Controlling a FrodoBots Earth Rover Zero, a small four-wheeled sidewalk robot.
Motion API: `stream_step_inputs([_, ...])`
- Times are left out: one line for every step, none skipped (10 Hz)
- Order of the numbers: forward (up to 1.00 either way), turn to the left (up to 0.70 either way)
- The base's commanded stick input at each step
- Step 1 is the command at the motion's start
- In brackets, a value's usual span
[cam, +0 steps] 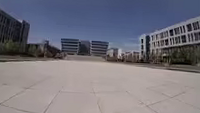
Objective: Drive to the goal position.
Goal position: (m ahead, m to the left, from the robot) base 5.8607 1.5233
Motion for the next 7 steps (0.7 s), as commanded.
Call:
stream_step_inputs([0.09,-0.05])
stream_step_inputs([0.09,-0.05])
stream_step_inputs([0.09,-0.05])
stream_step_inputs([0.09,-0.05])
stream_step_inputs([0.09,-0.05])
stream_step_inputs([0.09,-0.05])
stream_step_inputs([0.09,-0.05])
